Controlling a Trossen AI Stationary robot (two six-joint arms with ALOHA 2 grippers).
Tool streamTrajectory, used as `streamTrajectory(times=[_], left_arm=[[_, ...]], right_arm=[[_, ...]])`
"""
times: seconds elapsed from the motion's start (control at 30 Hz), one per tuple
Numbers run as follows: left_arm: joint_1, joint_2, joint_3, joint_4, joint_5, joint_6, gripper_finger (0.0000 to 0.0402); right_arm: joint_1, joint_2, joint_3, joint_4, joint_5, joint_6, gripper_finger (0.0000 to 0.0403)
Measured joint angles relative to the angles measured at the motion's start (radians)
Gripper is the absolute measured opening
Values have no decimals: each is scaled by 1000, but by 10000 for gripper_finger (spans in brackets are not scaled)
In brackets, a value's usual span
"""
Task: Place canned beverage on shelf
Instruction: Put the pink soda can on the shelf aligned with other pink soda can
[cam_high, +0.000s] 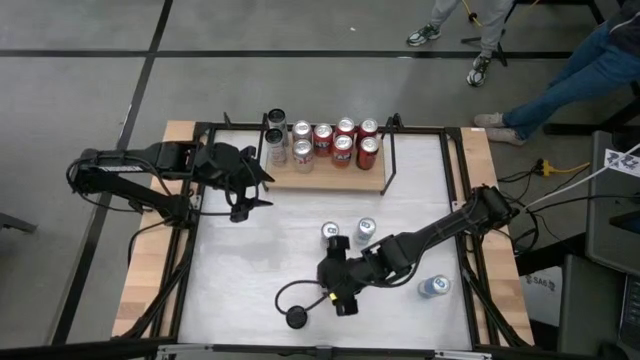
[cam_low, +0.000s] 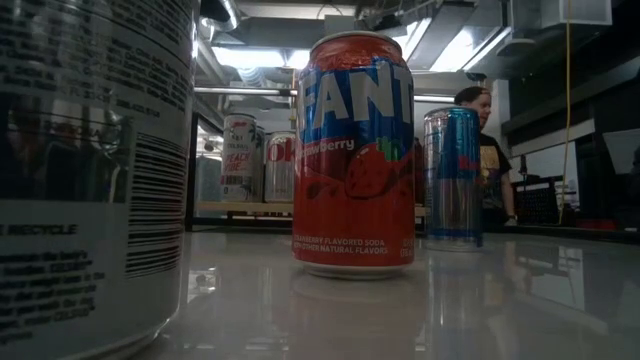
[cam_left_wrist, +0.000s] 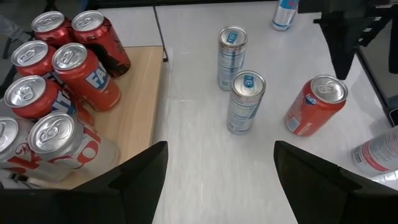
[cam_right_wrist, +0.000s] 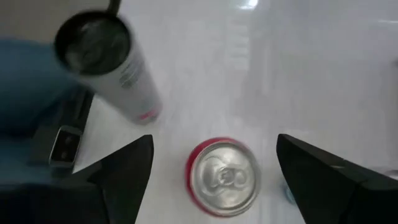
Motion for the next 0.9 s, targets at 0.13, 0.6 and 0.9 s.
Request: streamTrajectory(times=[0.13, 0.6, 0.9], left_arm=[[0, 0, 0, 0, 0, 0, 283], [1, 0, 0, -5, 0, 28, 283], [1, 0, 0, -9, 0, 29, 283]], right_arm=[[-2, 0, -2, -8, 42, 68, 331], [-2, 60, -4, -19, 31, 123, 331], [-2, 62, -4, -58, 27, 130, 331]])
